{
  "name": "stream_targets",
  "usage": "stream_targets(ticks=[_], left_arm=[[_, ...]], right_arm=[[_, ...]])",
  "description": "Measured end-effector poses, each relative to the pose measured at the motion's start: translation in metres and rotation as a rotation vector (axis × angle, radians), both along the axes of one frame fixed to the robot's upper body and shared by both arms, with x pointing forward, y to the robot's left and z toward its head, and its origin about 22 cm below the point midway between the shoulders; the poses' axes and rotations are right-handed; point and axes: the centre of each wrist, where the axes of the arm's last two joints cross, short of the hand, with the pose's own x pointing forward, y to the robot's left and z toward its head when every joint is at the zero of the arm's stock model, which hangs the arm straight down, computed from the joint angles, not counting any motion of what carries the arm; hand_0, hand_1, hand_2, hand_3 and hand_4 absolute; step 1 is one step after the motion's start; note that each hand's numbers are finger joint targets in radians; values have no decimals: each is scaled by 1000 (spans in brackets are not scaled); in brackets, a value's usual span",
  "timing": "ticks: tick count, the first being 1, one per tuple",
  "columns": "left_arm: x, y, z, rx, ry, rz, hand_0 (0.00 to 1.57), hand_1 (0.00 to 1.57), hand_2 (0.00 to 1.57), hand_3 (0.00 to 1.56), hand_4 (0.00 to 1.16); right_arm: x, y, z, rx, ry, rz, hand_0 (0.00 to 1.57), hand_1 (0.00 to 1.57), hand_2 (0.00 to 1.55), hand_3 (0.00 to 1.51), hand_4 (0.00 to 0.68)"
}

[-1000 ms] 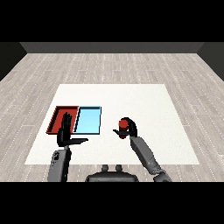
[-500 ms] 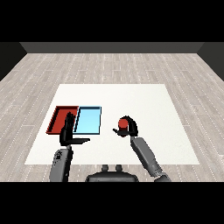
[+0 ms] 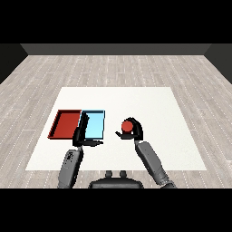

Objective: Pick the red can and put it in the red box

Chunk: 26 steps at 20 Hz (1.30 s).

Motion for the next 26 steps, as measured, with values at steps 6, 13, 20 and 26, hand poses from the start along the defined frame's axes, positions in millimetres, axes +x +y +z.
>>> stream_targets(ticks=[6,13,20,26], left_arm=[[0,-25,-3,-11,25,-56,0,0,0,0,0],[6,-58,8,-31,43,-127,0,0,0,0,0],[5,-84,9,-19,58,-176,0,0,0,0,0],[13,-103,5,-4,63,-182,0,0,0,0,0]], right_arm=[[17,-5,7,10,-18,-4,1422,1422,1438,1417,650],[24,0,17,19,-45,24,1405,1405,1422,1410,640],[18,15,32,26,-85,72,1384,1384,1410,1402,619],[17,29,35,34,-106,104,1410,1410,1432,1406,613]])
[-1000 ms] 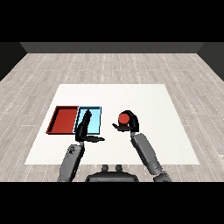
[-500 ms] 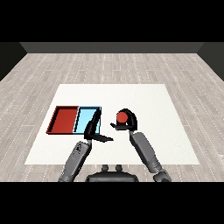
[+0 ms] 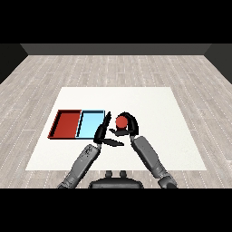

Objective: Pick the red can and put it in the red box

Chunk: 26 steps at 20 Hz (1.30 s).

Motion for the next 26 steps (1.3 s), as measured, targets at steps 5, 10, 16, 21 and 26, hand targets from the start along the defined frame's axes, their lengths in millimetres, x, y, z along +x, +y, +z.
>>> stream_targets(ticks=[5,10,16,21,26], left_arm=[[6,-2,-2,19,25,1,0,0,0,0,0],[12,-4,1,37,30,-6,0,0,0,0,0],[17,-13,2,65,26,-12,0,0,0,0,0],[15,-16,4,55,22,-14,0,0,0,0,0],[15,-16,3,92,18,65,905,905,955,682,758]], right_arm=[[-10,10,3,11,0,27,1431,1431,1435,1401,615],[-10,21,12,7,-23,44,1447,1447,1425,1383,615],[-20,32,16,28,-23,71,1447,1447,1433,1387,594],[-24,40,20,40,-21,80,1462,1462,1453,1402,523],[-17,43,19,28,-32,88,1530,1530,1469,1406,522]])
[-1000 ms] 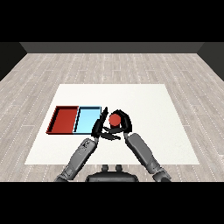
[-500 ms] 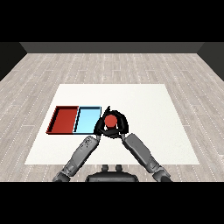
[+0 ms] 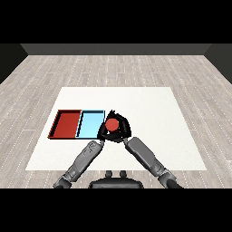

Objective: Pick the red can and put it in the red box

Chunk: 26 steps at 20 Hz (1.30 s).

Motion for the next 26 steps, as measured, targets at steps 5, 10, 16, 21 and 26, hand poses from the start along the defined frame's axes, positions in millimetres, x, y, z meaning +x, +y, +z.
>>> stream_targets(ticks=[5,10,16,21,26], left_arm=[[1,-4,5,-16,4,16,1571,1571,1541,1454,973],[3,-7,3,6,11,61,1571,1571,1452,1300,881],[7,-7,2,21,0,91,1571,1571,1510,1404,871],[-1,-8,2,6,-9,110,1571,1571,1530,1426,926],[2,-8,3,-25,-27,101,1571,1571,1569,1491,1140]], right_arm=[[-1,-5,4,12,1,-3,1470,1470,1441,1394,531],[-1,-6,3,19,-10,-7,1478,1478,1437,1390,558],[3,-5,1,19,-20,0,1520,1520,1461,1399,544],[-3,-4,2,21,-35,1,1486,1486,1454,1398,545],[-3,-6,8,55,-12,38,0,0,0,0,0]])
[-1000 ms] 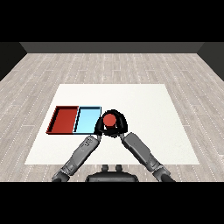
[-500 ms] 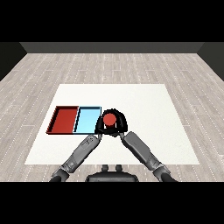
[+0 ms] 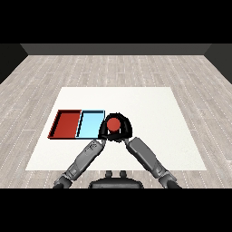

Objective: Pick the red can and put it in the red box

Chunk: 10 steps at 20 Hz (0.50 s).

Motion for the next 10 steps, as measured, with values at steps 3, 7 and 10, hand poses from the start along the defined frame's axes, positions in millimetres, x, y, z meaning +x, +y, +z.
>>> stream_targets(ticks=[3,7,10], left_arm=[[0,-1,1,-8,-3,-2,1571,1571,1569,1491,1140],[0,-4,3,-10,3,1,1571,1571,1571,1494,1148],[-1,-5,3,-10,-1,8,1571,1571,1571,1483,1151]], right_arm=[[-1,-2,2,-4,-14,13,0,0,0,0,0],[-2,-5,1,-5,-31,16,0,0,0,0,0],[0,-6,8,-21,-45,14,0,0,0,0,0]])
